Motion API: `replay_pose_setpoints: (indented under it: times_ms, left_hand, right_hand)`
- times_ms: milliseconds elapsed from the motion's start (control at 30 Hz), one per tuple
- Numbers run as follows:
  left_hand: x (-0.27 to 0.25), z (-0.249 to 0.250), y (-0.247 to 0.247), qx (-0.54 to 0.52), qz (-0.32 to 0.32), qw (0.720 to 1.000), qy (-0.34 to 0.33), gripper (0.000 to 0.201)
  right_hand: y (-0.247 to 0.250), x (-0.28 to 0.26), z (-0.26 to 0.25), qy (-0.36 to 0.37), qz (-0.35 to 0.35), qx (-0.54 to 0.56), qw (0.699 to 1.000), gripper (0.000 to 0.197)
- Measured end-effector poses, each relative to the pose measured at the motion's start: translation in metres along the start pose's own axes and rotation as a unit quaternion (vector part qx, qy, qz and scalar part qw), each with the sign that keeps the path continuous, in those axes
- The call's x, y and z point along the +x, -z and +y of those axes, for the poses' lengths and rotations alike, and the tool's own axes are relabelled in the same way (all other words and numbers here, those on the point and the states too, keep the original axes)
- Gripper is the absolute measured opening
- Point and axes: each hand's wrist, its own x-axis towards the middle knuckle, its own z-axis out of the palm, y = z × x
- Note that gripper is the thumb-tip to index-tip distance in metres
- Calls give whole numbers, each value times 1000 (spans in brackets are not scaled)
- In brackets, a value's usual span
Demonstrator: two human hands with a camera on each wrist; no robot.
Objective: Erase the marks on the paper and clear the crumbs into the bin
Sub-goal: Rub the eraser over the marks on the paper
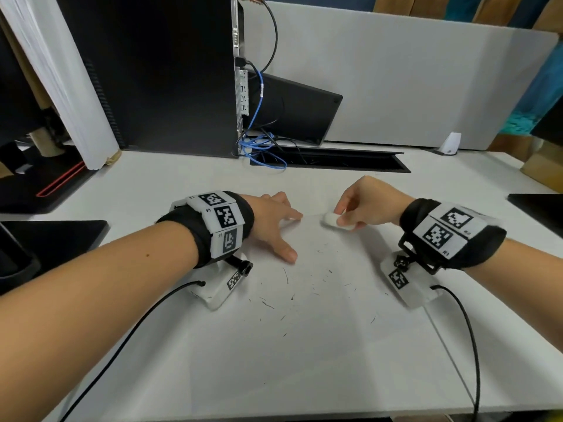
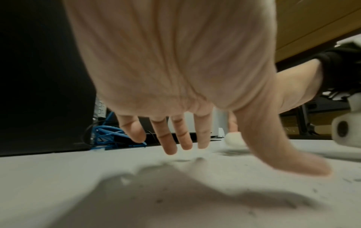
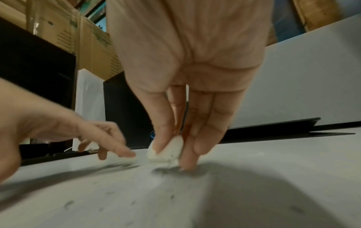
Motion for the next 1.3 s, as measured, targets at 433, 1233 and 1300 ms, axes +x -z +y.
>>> replay_pose_setpoints:
  times_ms: [433,1233,1300]
  left_hand:
    - [9,21,-6,108,-32,994,11,98]
    - [8,28,-5,141,-33,989,34,97]
    - [8,27,-5,140,-33,989,35,98]
  right_hand:
    - [-4,-15,-12,53,-51,-120,990,8]
    - [-6,-48,-8,48,-63,-113,990,13]
    - [-11,-53,-15,78,-103,-113,985,20]
